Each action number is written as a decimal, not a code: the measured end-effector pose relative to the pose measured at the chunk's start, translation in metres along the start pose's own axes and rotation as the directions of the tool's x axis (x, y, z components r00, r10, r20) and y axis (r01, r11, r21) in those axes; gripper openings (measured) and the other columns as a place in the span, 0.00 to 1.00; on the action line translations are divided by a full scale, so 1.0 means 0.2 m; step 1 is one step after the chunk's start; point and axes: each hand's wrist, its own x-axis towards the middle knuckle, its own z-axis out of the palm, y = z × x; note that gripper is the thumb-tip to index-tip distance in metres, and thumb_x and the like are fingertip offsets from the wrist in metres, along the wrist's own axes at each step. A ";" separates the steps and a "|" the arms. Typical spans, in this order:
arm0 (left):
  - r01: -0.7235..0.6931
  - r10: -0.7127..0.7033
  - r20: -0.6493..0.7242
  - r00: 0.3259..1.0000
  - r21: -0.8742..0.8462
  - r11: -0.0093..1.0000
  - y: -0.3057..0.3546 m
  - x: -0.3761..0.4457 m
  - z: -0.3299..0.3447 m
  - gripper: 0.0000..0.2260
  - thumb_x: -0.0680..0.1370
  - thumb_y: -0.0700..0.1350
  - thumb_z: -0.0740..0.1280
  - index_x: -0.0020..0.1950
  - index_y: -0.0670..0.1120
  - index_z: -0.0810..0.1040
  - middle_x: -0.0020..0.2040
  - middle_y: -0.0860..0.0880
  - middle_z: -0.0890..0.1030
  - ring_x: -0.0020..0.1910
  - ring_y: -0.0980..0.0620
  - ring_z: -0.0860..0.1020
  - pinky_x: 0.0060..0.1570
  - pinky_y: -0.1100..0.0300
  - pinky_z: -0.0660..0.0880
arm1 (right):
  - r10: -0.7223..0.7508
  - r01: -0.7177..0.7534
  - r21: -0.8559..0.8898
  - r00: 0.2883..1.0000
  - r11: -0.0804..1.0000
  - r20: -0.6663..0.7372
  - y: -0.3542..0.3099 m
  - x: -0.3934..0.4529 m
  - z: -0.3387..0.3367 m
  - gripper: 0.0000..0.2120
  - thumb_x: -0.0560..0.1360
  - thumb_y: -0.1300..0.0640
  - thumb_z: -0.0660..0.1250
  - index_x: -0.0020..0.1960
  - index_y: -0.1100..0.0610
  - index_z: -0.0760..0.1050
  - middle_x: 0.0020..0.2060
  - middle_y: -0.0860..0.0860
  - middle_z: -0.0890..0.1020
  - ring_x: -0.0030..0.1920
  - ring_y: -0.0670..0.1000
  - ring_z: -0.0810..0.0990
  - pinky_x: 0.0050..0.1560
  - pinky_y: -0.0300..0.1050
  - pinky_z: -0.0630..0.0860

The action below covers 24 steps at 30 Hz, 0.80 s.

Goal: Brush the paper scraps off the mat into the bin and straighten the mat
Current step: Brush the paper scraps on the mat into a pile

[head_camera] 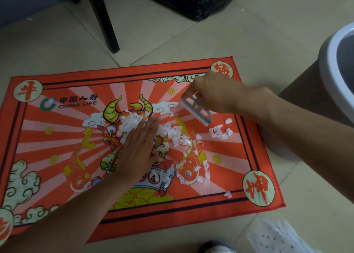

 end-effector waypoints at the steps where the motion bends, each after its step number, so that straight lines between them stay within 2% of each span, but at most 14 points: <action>1: 0.002 -0.002 0.001 1.000 0.000 1.000 0.00 0.00 0.00 0.51 0.71 0.52 0.76 0.81 0.50 0.43 0.81 0.51 0.46 0.80 0.49 0.43 0.76 0.50 0.44 | 0.025 -0.025 -0.021 1.000 0.999 -0.013 0.02 -0.01 -0.02 0.23 0.76 0.67 0.58 0.64 0.49 0.78 0.62 0.54 0.79 0.57 0.57 0.79 0.53 0.47 0.76; 6: 0.006 -0.006 -0.013 1.000 0.003 1.000 0.02 0.00 0.02 0.51 0.71 0.50 0.77 0.81 0.49 0.44 0.81 0.50 0.46 0.80 0.47 0.45 0.76 0.47 0.48 | 0.189 -0.194 -0.127 0.981 0.973 -0.050 0.11 -0.09 -0.03 0.23 0.76 0.66 0.58 0.65 0.48 0.76 0.61 0.58 0.77 0.57 0.60 0.77 0.45 0.44 0.67; 10: 0.037 -0.038 -0.045 0.998 -0.028 0.999 0.03 0.00 0.01 0.54 0.69 0.50 0.79 0.81 0.50 0.43 0.82 0.50 0.45 0.80 0.45 0.46 0.76 0.40 0.54 | 0.302 -0.315 -0.216 0.949 0.924 -0.092 0.18 -0.14 0.00 0.19 0.78 0.64 0.59 0.66 0.53 0.75 0.58 0.60 0.76 0.54 0.62 0.78 0.44 0.46 0.71; 15: 0.099 -0.100 -0.036 0.994 -0.033 0.995 0.04 0.01 0.01 0.54 0.69 0.54 0.77 0.81 0.53 0.40 0.81 0.52 0.42 0.80 0.48 0.42 0.76 0.44 0.48 | 0.316 -0.321 -0.218 0.947 0.922 -0.056 0.25 -0.17 0.05 0.20 0.77 0.65 0.59 0.66 0.53 0.75 0.56 0.60 0.77 0.51 0.60 0.79 0.45 0.47 0.74; 17: 0.098 -0.099 -0.032 0.995 -0.031 0.995 0.04 0.01 0.01 0.54 0.70 0.54 0.77 0.81 0.53 0.39 0.81 0.52 0.42 0.80 0.48 0.41 0.76 0.45 0.47 | 0.301 -0.300 -0.208 0.953 0.931 -0.024 0.26 -0.18 0.07 0.20 0.77 0.65 0.59 0.66 0.51 0.75 0.55 0.59 0.78 0.45 0.57 0.78 0.41 0.46 0.73; 19: 0.099 -0.100 -0.026 0.995 -0.032 0.995 0.04 0.01 0.01 0.54 0.71 0.53 0.77 0.80 0.54 0.38 0.80 0.53 0.40 0.80 0.49 0.40 0.76 0.47 0.45 | 0.281 -0.275 -0.197 0.960 0.941 0.002 0.27 -0.19 0.09 0.20 0.77 0.65 0.60 0.66 0.50 0.76 0.55 0.59 0.79 0.40 0.54 0.72 0.38 0.44 0.69; 21: 0.097 -0.098 -0.028 0.995 -0.029 0.995 0.04 0.01 0.01 0.54 0.71 0.53 0.77 0.80 0.54 0.37 0.80 0.54 0.39 0.80 0.49 0.39 0.76 0.47 0.44 | 0.275 -0.269 -0.181 0.961 0.946 0.012 0.27 -0.21 0.09 0.21 0.77 0.65 0.59 0.66 0.49 0.76 0.55 0.60 0.79 0.40 0.53 0.70 0.38 0.44 0.67; 24: 0.100 -0.101 -0.024 0.995 -0.029 0.995 0.04 0.02 0.01 0.54 0.71 0.51 0.77 0.80 0.54 0.37 0.80 0.55 0.39 0.80 0.49 0.40 0.76 0.46 0.46 | 0.248 -0.242 -0.134 0.968 0.961 0.027 0.26 -0.21 0.09 0.20 0.77 0.64 0.60 0.65 0.49 0.77 0.56 0.59 0.80 0.46 0.56 0.78 0.39 0.44 0.69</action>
